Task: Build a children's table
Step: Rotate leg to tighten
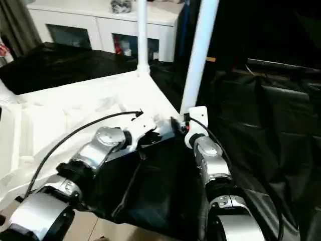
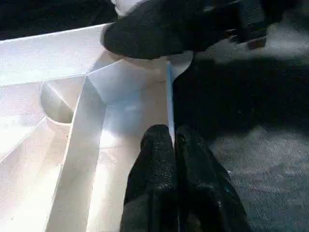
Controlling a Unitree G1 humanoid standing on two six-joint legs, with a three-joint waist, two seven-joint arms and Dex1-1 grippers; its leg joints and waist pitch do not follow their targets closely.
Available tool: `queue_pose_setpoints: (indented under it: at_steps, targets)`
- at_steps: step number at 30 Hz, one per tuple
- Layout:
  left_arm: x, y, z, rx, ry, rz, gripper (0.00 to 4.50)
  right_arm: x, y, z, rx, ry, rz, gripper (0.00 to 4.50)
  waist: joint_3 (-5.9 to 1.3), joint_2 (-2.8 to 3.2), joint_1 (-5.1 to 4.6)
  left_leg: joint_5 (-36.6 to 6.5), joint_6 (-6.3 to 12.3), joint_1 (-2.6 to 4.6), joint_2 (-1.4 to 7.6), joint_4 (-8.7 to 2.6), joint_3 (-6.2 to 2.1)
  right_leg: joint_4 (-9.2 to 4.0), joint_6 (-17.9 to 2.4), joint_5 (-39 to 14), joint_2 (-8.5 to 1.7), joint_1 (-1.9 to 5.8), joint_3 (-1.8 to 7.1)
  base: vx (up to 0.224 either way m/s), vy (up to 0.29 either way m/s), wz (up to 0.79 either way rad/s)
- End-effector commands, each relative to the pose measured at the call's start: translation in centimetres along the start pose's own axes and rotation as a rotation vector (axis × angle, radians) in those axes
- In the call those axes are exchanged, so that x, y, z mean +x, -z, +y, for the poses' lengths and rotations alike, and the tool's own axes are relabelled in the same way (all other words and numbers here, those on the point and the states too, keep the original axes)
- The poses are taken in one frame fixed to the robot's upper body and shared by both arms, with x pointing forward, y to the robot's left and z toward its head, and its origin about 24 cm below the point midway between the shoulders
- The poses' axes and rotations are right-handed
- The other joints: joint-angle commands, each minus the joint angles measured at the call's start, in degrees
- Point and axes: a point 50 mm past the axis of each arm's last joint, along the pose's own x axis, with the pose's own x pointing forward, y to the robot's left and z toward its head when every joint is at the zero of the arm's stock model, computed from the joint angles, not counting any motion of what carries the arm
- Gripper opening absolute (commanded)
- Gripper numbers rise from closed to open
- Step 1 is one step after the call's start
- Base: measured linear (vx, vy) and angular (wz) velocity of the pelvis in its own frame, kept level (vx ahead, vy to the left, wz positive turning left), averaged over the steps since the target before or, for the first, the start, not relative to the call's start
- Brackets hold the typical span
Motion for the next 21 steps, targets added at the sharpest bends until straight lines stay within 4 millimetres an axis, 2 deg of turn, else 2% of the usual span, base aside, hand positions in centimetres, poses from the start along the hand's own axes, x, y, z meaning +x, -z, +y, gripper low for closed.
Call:
queue_pose_setpoints:
  at_steps: [1, 2, 5, 8, 11, 13, 16, 21]
  targets:
    - [0.0, -0.6, -1.2, 0.038, 0.135, -0.082, 0.0, 0.1, 0.0, 2.1, -0.064, -0.228, 0.008, 3.9, -3.03, -0.91, 0.39, -10.7, 4.26, -0.45, 1.63, -3.03, -0.52, -5.06, -9.4, -13.7, -4.94, 3.22, 2.71, 0.0, 0.0, 0.0]
    - [-0.4, -0.4, -1.1, 0.041, 0.155, -0.08, 0.0, -0.3, -0.1, 1.8, -0.081, -0.263, 0.009, 3.9, -3.01, -0.92, 0.48, -10.4, 4.95, -0.34, 1.69, -2.9, -0.37, -5.05, -9.6, -13.0, -4.88, 3.09, 2.8, 0.0, 0.0, 0.0]
    - [-1.2, 0.0, -0.9, 0.056, 0.201, -0.078, 0.0, -1.0, -0.3, 1.4, -0.11, -0.352, 0.011, 3.9, -3.0, -0.78, 0.67, -10.5, 4.97, -0.25, 1.9, -2.98, -0.4, -4.94, -10.1, -13.0, -4.75, 3.06, 2.69, 0.0, 0.0, 0.0]
    - [-2.1, 0.3, -0.5, 0.064, 0.245, -0.08, 0.0, -2.1, -0.5, 1.0, -0.14, -0.476, 0.021, 3.9, -3.03, -0.71, 1.09, -10.5, 4.95, -0.14, 2.17, -2.94, -0.32, -4.44, -11.3, -9.9, -4.62, 2.99, 2.65, 0.0, 0.0, 0.0]
    - [-2.3, 0.3, -0.4, 0.065, 0.253, -0.081, 0.0, -2.4, -0.5, 0.9, -0.146, -0.505, 0.025, 3.9, -2.97, -0.83, 1.17, -10.6, 4.68, -0.2, 2.05, -2.92, -0.28, -4.54, -11.3, -10.9, -4.77, 3.07, 2.64, 0.0, 0.0, 0.0]
    - [-3.4, 0.6, 0.0, 0.077, 0.301, -0.071, 0.0, -3.9, -0.3, 0.9, -0.172, -0.662, 0.067, 3.9, -2.9, -0.98, 1.41, -10.4, 4.88, -0.3, 1.98, -2.88, -0.26, -4.66, -10.7, -11.7, -4.66, 3.27, 2.65, 0.0, 0.0, 0.0]
    - [-4.2, 0.8, 0.4, 0.084, 0.334, -0.06, 0.0, -4.9, 0.0, 1.0, -0.188, -0.754, 0.109, 3.65, -3.0, -0.72, 1.9, -9.9, 5.58, -0.18, 2.26, -2.83, -0.28, -4.51, -10.5, -10.7, -4.71, 3.01, 2.66, 0.0, 0.0, 0.0]
    - [-4.9, 1.1, 0.7, 0.093, 0.358, -0.042, 0.0, -5.5, 0.1, 1.2, -0.193, -0.798, 0.127, 3.17, -2.96, -0.73, 2.33, -10.4, 4.31, -0.09, 2.28, -2.89, -0.3, -4.5, -10.9, -11.2, -4.74, 2.89, 2.65, 0.0, 0.0, 0.0]
